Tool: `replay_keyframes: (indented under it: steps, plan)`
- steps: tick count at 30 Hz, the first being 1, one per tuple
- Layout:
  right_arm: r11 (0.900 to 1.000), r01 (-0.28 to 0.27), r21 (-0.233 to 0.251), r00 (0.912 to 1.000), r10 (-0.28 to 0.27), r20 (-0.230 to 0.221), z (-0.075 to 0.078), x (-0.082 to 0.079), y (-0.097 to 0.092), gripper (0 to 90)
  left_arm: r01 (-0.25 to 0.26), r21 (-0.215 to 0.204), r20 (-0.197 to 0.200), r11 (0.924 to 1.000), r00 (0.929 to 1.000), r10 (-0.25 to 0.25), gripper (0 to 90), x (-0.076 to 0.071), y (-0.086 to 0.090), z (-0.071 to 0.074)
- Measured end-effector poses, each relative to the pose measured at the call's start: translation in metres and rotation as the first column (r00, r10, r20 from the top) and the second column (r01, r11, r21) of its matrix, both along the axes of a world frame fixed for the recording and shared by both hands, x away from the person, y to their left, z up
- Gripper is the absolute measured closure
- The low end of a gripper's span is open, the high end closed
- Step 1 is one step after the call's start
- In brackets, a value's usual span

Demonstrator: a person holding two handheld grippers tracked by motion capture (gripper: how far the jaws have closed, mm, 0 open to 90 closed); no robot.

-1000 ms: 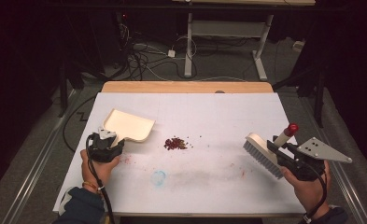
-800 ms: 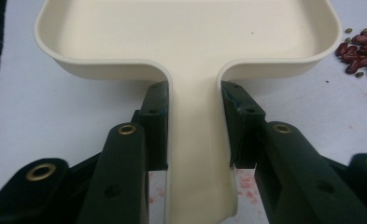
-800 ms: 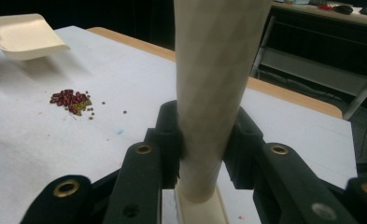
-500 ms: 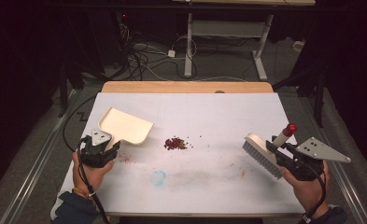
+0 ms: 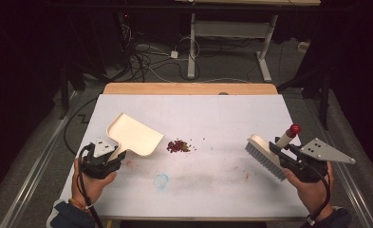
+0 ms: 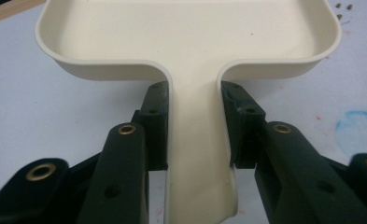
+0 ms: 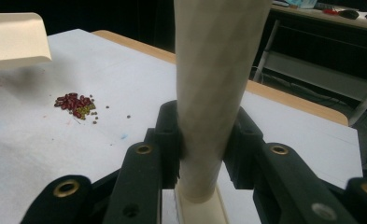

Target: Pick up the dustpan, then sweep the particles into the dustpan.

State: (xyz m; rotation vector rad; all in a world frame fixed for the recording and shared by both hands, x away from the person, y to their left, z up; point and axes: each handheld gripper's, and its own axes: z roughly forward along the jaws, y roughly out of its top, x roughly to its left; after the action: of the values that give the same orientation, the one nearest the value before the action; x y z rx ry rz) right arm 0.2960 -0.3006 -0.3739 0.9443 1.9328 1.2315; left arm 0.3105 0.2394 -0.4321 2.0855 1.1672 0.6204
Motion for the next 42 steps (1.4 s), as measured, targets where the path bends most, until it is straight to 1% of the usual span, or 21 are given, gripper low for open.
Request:
replay_keyframes:
  steps: [4, 8, 18, 24, 30, 34, 37, 41, 42]
  plan:
    - [1.0, 0.007, -0.007, 1.0, -0.007, 0.004, 0.001, 0.0, 0.0, 70.5, 0.03, -0.004, 0.005, 0.9995, 0.9995, -0.03, 63.7, -0.005, 0.0, -0.001]
    - [0.9999, 0.014, -0.006, 0.9999, -0.014, 0.006, 0.002, 0.001, -0.001, 70.5, 0.053, -0.002, 0.002, 0.9986, 0.9986, -0.053, 63.7, -0.008, -0.002, -0.003]
    - [1.0, 0.004, -0.006, 1.0, -0.004, 0.004, 0.001, 0.003, 0.0, 70.5, 0.113, 0.003, -0.008, 0.9936, 0.9936, -0.113, 63.7, -0.018, -0.007, -0.006]
    - [1.0, 0.007, -0.006, 1.0, -0.007, -0.001, 0.0, 0.004, 0.0, 70.5, 0.138, 0.012, -0.021, 0.9904, 0.9903, -0.138, 63.7, -0.019, -0.011, -0.008]
    - [0.9998, 0.007, -0.017, 1.0, -0.007, 0.002, -0.001, 0.004, -0.001, 70.6, 0.161, 0.003, -0.031, 0.9869, 0.9864, -0.161, 63.7, -0.023, -0.012, -0.01]
    - [0.9999, 0.008, -0.008, 0.9999, -0.008, -0.006, -0.001, 0.006, -0.001, 70.5, 0.177, 0.004, -0.039, 0.9843, 0.9836, -0.176, 63.7, -0.025, -0.012, -0.012]
    - [1.0, 0.001, -0.006, 1.0, -0.001, 0.002, 0.0, 0.008, -0.001, 70.5, 0.179, 0.015, -0.045, 0.9837, 0.9829, -0.178, 63.7, -0.025, -0.01, -0.014]
    - [1.0, 0.002, 0.001, 1.0, -0.002, 0.0, 0.0, 0.015, 0.003, 70.5, 0.185, 0.006, -0.051, 0.9826, 0.9815, -0.185, 63.7, -0.022, -0.006, -0.014]
    - [1.0, 0.0, -0.001, 1.0, 0.0, 0.004, 0.001, 0.019, 0.005, 70.5, 0.188, 0.005, -0.051, 0.9821, 0.9809, -0.188, 63.7, -0.021, -0.006, -0.014]
